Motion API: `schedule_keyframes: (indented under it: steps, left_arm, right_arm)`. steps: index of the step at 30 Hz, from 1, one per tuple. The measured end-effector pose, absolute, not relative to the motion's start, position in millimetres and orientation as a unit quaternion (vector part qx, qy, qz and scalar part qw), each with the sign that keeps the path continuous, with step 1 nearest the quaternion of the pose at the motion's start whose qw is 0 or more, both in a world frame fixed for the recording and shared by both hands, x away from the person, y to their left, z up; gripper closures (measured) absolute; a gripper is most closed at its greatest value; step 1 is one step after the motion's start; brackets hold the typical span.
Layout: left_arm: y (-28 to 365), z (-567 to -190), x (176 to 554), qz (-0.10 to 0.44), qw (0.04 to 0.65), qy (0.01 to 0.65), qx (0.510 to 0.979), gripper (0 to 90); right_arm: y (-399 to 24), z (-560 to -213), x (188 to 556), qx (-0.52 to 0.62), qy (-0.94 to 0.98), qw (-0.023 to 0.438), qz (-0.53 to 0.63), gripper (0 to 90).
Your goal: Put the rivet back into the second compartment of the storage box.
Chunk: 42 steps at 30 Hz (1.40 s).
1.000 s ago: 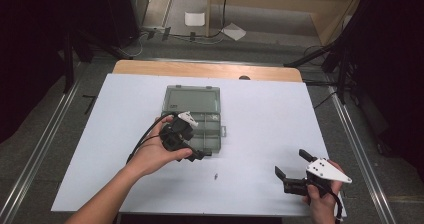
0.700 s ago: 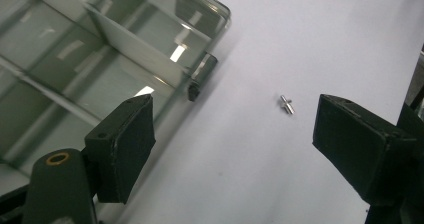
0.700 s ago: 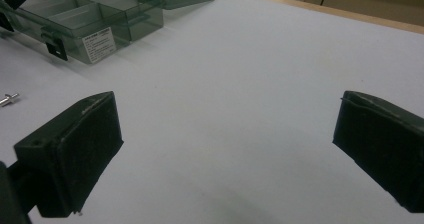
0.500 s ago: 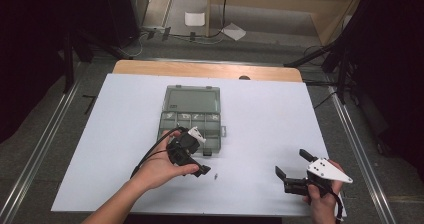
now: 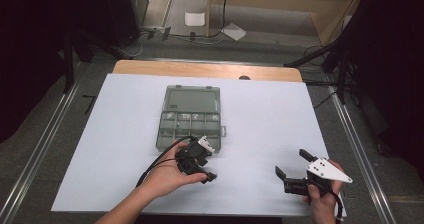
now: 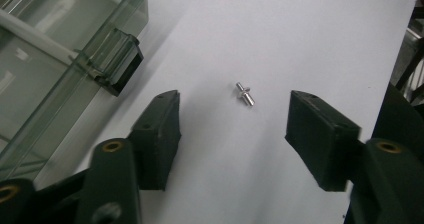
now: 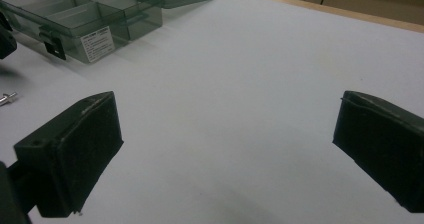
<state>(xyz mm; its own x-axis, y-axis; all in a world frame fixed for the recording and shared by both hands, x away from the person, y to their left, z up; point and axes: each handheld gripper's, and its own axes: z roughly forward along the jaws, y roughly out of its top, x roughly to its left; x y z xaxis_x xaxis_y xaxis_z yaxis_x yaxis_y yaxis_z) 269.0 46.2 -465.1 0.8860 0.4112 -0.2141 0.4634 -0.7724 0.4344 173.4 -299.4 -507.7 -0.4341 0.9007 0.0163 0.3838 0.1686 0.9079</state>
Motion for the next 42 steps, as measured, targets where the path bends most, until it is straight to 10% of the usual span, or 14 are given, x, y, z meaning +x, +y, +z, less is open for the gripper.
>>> schedule_keyframes:
  steps: [9,42]
  left_arm:
    - [32,-472,265,-0.057,0.231,0.229,0.944,63.8]
    - [28,-474,264,-0.044,0.212,0.215,0.952,90.0]
  right_arm:
    - [-299,-508,174,0.451,0.711,0.281,0.460,0.0]
    - [-301,-509,174,0.455,0.709,0.279,0.461,0.0]
